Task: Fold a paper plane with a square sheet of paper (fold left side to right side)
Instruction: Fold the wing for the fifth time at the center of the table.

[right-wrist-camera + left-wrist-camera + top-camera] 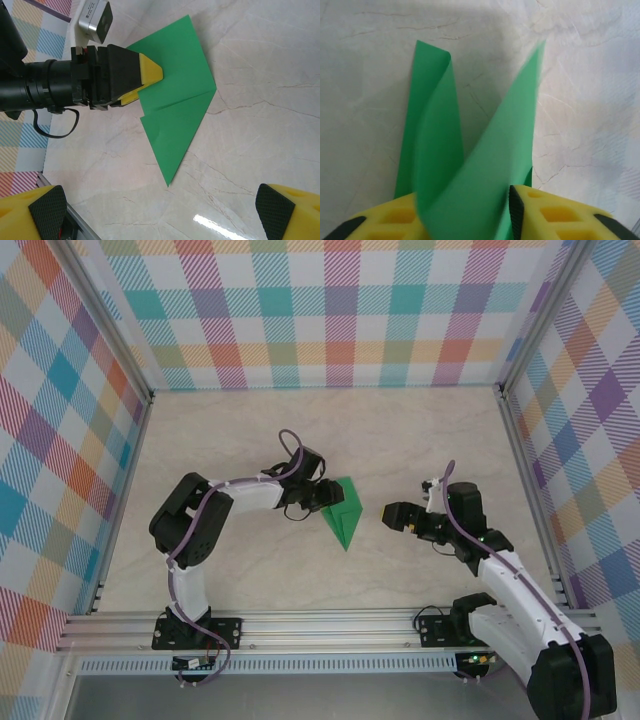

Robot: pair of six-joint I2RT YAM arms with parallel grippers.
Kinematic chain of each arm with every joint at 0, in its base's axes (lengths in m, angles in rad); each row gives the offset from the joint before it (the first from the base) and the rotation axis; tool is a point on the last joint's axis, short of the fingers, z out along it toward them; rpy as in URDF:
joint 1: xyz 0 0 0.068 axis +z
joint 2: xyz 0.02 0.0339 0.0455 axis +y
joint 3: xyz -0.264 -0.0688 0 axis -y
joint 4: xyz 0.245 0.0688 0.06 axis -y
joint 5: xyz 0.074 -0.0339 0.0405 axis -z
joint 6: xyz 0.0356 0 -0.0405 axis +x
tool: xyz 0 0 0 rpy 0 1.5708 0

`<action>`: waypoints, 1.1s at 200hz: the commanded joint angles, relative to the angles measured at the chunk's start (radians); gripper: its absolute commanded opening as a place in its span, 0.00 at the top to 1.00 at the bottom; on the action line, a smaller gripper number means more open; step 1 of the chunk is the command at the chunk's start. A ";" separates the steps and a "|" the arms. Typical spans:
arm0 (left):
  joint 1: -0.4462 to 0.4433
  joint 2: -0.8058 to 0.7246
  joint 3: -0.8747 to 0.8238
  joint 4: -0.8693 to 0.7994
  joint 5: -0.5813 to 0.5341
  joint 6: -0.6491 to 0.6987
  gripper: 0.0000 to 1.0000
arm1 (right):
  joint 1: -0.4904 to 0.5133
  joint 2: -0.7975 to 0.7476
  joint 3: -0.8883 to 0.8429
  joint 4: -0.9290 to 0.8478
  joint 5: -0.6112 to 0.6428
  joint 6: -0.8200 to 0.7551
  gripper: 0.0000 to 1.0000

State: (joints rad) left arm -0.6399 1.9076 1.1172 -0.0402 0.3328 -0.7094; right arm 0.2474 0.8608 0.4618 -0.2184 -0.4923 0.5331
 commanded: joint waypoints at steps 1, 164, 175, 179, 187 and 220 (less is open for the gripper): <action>0.001 -0.014 -0.020 0.034 0.015 0.034 0.69 | -0.006 0.032 0.045 -0.020 -0.031 -0.067 0.00; 0.072 -0.212 -0.276 0.242 0.148 0.101 0.98 | 0.070 0.769 0.335 0.320 -0.352 -0.110 0.14; 0.074 -0.213 -0.281 0.255 0.161 0.105 0.99 | 0.082 0.818 0.367 0.324 -0.356 -0.116 0.17; 0.075 -0.215 -0.282 0.258 0.166 0.105 0.99 | 0.086 0.838 0.378 0.324 -0.362 -0.117 0.20; 0.075 -0.218 -0.287 0.267 0.176 0.108 1.00 | 0.092 0.871 0.401 0.328 -0.372 -0.119 0.23; 0.080 -0.235 -0.310 0.286 0.195 0.130 1.00 | 0.102 0.948 0.455 0.321 -0.354 -0.134 0.26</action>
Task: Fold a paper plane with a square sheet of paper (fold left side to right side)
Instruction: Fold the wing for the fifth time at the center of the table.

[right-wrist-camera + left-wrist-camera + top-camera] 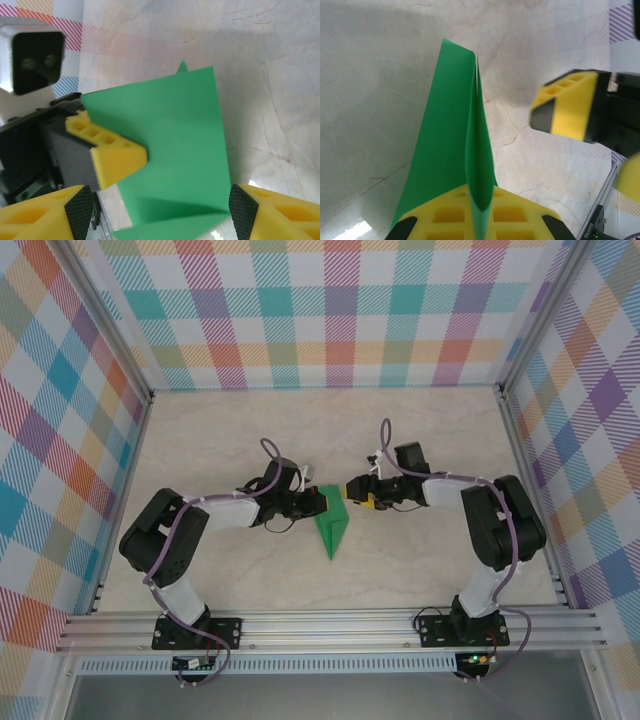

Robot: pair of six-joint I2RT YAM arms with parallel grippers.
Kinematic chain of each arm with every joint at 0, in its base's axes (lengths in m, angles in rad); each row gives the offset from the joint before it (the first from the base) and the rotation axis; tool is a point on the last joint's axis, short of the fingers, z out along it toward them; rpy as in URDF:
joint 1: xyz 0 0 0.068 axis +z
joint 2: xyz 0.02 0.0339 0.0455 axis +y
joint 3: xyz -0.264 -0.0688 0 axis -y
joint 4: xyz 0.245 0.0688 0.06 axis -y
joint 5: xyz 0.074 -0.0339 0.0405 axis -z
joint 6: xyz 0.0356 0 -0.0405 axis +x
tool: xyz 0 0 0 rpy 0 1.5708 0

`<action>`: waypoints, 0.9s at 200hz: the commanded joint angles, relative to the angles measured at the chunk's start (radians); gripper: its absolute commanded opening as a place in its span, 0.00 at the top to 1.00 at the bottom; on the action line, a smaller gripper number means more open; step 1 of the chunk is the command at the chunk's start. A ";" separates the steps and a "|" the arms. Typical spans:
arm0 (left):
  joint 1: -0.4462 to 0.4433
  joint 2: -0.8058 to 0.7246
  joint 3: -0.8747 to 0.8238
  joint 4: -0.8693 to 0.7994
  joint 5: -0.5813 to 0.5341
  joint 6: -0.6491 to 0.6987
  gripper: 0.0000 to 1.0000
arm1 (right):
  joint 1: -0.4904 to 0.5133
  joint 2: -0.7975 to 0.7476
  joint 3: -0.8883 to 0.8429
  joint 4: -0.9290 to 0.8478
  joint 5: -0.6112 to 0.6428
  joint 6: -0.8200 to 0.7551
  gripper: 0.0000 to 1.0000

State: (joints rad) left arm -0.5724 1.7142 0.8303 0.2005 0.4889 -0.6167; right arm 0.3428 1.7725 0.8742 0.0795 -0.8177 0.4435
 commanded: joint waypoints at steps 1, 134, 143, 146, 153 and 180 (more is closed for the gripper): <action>0.013 -0.042 -0.024 0.046 0.039 0.038 1.00 | 0.007 0.039 0.044 0.021 -0.029 -0.046 0.26; 0.019 -0.054 -0.060 0.096 0.071 0.038 1.00 | 0.055 0.199 0.072 0.130 -0.145 -0.010 0.33; 0.019 -0.054 -0.059 0.092 0.068 0.039 1.00 | 0.055 0.197 0.072 0.132 -0.145 -0.006 0.36; 0.019 -0.054 -0.060 0.090 0.067 0.040 1.00 | 0.055 0.196 0.072 0.133 -0.145 -0.007 0.36; 0.019 -0.053 -0.059 0.085 0.063 0.041 1.00 | 0.055 0.189 0.068 0.136 -0.142 -0.005 0.39; 0.020 -0.044 -0.066 0.087 0.055 0.043 1.00 | 0.055 0.167 0.059 0.110 -0.120 -0.019 0.48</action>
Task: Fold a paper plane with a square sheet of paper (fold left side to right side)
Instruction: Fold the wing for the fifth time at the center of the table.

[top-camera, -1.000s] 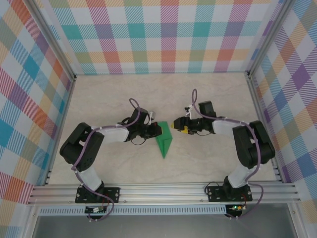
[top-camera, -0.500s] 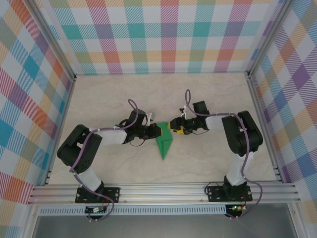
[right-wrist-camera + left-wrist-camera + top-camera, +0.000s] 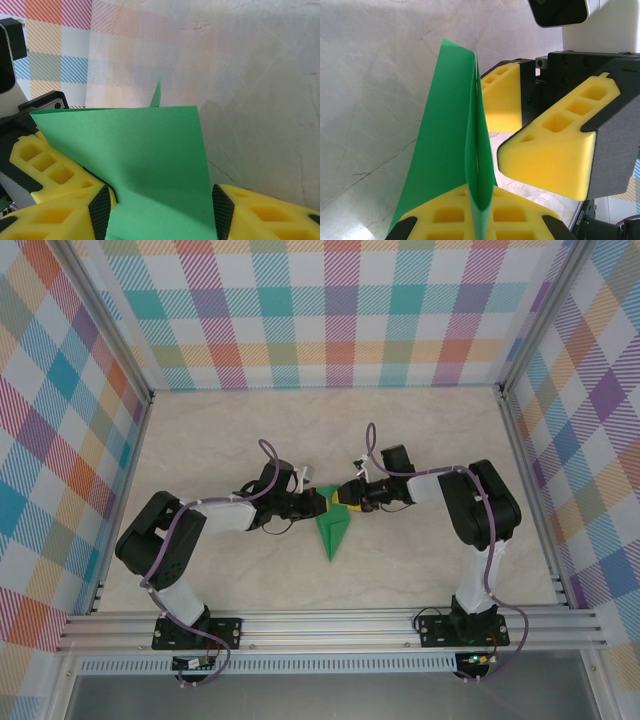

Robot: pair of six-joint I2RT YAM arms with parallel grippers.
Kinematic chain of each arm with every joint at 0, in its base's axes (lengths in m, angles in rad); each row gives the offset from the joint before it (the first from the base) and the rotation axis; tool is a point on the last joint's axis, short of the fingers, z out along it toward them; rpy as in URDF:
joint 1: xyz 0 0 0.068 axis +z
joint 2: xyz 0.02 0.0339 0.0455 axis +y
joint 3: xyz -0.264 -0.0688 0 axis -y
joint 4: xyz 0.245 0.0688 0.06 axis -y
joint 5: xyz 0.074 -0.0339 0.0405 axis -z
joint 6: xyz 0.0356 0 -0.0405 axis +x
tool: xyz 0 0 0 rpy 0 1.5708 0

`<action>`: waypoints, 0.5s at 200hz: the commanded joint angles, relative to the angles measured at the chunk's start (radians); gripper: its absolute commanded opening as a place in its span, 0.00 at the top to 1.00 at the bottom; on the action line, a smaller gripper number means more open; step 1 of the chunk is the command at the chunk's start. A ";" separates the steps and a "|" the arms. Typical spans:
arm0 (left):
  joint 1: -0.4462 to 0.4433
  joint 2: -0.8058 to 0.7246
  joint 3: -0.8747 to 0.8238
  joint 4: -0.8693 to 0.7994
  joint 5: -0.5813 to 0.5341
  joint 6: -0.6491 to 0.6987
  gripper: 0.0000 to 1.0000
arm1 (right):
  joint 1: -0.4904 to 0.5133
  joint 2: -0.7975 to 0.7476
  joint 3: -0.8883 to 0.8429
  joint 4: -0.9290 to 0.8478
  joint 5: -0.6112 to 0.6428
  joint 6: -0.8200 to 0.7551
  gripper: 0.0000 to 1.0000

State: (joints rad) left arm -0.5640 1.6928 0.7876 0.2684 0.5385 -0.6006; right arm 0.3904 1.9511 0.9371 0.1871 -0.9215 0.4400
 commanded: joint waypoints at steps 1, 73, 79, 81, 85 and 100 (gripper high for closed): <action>0.012 -0.022 -0.023 0.020 0.005 0.026 1.00 | 0.007 -0.012 -0.004 0.001 -0.016 -0.016 0.49; 0.014 0.050 -0.013 0.039 0.008 0.022 0.97 | 0.007 -0.043 -0.023 -0.103 0.046 -0.073 0.76; 0.015 0.053 -0.011 0.037 0.006 0.022 0.95 | 0.007 -0.048 -0.026 -0.110 0.053 -0.077 0.77; 0.016 0.053 -0.011 0.036 0.005 0.022 0.95 | 0.007 -0.050 -0.027 -0.112 0.056 -0.078 0.78; 0.016 0.053 -0.008 0.031 0.003 0.026 0.93 | 0.007 -0.054 -0.029 -0.117 0.063 -0.079 0.79; 0.024 0.047 0.001 -0.005 -0.012 0.044 0.87 | 0.007 -0.070 -0.037 -0.127 0.077 -0.083 0.84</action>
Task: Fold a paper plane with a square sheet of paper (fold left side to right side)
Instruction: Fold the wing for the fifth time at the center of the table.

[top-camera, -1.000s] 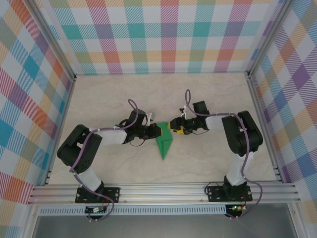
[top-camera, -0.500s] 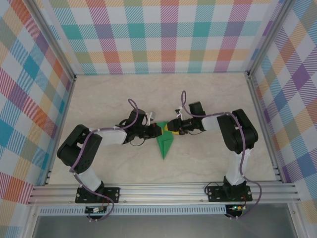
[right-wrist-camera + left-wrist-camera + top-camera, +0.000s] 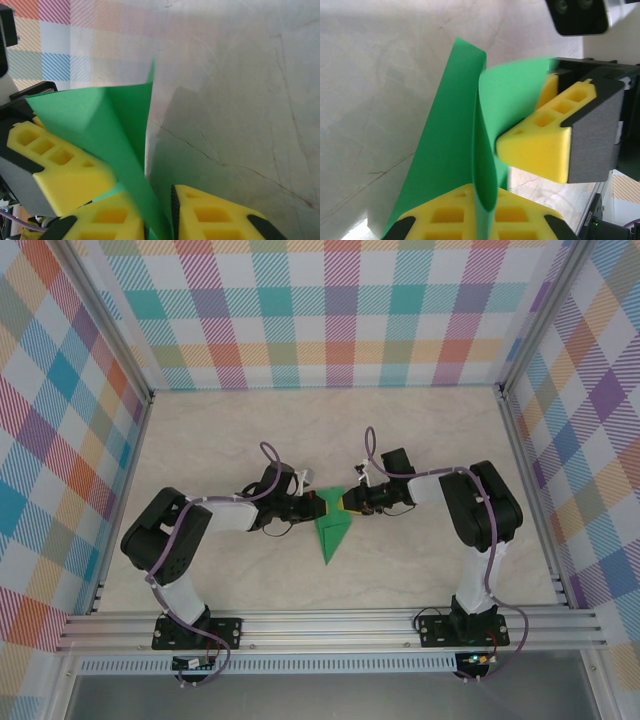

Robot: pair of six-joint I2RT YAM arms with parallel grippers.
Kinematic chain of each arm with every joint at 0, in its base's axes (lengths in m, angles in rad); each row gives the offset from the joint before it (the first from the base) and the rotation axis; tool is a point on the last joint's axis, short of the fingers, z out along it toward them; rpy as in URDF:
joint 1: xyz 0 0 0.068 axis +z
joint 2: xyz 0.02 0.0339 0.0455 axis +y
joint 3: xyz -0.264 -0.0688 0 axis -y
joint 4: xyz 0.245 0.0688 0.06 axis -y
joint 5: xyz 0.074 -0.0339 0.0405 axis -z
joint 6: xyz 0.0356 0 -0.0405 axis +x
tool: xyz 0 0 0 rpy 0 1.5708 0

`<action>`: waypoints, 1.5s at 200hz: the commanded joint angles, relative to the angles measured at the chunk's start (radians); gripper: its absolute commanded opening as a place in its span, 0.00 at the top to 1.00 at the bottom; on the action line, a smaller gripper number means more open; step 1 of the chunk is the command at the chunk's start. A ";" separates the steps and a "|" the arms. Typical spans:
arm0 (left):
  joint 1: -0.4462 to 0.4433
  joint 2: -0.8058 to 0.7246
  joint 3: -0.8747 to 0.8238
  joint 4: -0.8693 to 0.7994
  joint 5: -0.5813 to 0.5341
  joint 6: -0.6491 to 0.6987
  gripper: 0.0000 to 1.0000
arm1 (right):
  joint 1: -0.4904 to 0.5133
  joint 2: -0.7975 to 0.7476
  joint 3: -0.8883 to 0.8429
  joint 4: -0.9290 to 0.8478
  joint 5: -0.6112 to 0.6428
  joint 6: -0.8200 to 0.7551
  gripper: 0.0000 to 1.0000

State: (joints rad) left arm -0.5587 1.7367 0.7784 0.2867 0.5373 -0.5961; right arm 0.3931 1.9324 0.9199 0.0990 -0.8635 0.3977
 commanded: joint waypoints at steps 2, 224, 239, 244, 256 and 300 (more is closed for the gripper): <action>0.020 0.002 0.011 -0.029 -0.013 0.043 0.86 | 0.004 -0.053 -0.021 -0.040 0.020 -0.041 0.84; -0.560 -0.337 0.100 -0.645 -0.719 0.164 0.45 | 0.103 -0.136 0.087 -0.322 0.200 0.085 0.94; -0.584 -0.261 0.147 -0.680 -0.772 0.159 0.45 | 0.109 -0.129 0.100 -0.349 0.213 0.086 0.94; -0.590 -0.237 0.162 -0.691 -0.789 0.157 0.45 | 0.111 -0.128 0.103 -0.353 0.213 0.086 0.94; -0.602 -0.187 0.193 -0.725 -0.834 0.144 0.45 | 0.113 -0.124 0.108 -0.361 0.215 0.087 0.94; -0.628 -0.093 0.257 -0.794 -0.955 0.102 0.45 | 0.120 -0.110 0.112 -0.365 0.216 0.093 0.94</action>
State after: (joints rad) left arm -1.1591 1.6115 0.9958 -0.4267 -0.3035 -0.4603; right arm 0.5014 1.8042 1.0092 -0.2367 -0.6464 0.4854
